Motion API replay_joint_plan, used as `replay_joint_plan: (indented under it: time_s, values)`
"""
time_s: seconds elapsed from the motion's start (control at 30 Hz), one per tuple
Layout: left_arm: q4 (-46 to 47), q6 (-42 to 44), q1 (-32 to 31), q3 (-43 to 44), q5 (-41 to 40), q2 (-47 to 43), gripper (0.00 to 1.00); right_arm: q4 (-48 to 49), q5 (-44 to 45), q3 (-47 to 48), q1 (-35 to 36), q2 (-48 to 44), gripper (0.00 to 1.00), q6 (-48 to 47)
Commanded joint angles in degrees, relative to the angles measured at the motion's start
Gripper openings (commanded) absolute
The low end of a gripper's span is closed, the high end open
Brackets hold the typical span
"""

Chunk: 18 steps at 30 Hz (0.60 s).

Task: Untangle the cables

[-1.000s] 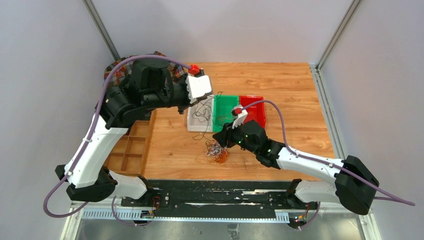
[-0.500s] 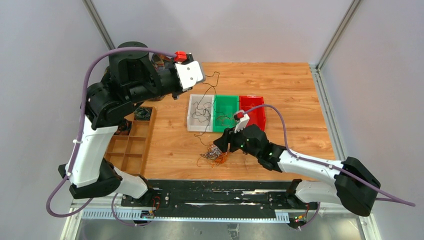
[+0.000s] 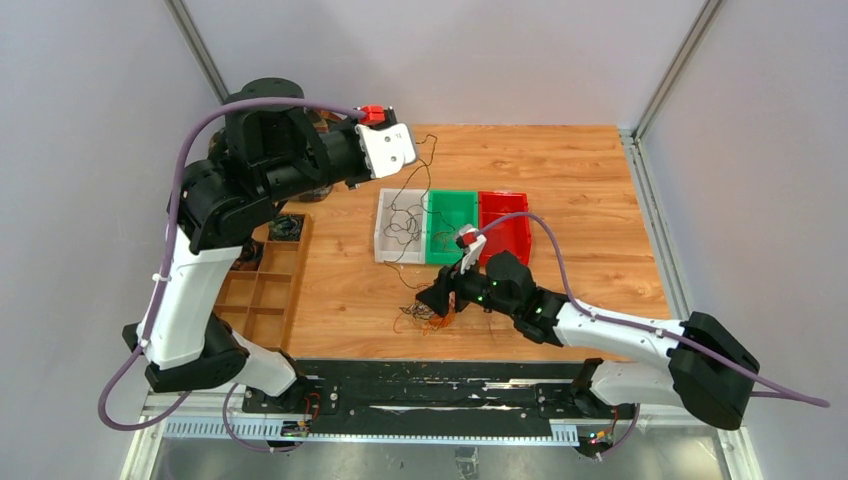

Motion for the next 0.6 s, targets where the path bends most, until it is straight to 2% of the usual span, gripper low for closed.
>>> replay_joint_plan:
  time_s: [0.0,0.07,0.13,0.27,0.3,0.33,0.57]
  values:
    - [0.8,2.9,-0.5,-2.3,-2.4,-1.6,0.00,-2.3,-2.7,1.6,1.3,1.6,0.61,-2.2]
    - [0.8,4.1,-0.5,-4.2,-3.5,-2.4,0.00,-2.5,-4.0,1.4,1.5,1.7,0.56,-2.2]
    - [1.1,4.9,-0.5,-6.8,-4.4,-3.2,0.00,-3.0,-4.0,0.8,1.6,1.6,0.47,-2.1]
    - [3.2,4.5,-0.5,-14.8,-4.6,-6.5,0.00,-4.4,-1.1,0.8,1.6,0.3,0.15,-2.0]
    - [3.5,3.8,-0.5,-17.2,-4.3,-7.4,0.00,-4.5,-0.3,1.1,1.6,-0.3,0.04,-2.0]
    - [3.8,2.9,-0.5,-20.8,-3.8,-8.4,0.01,-4.6,0.6,1.6,1.6,-1.1,0.01,-2.1]
    - [10.2,-4.0,-0.5,-44.6,2.9,-17.9,0.01,-5.1,3.7,5.3,1.5,-4.9,0.01,-3.3]
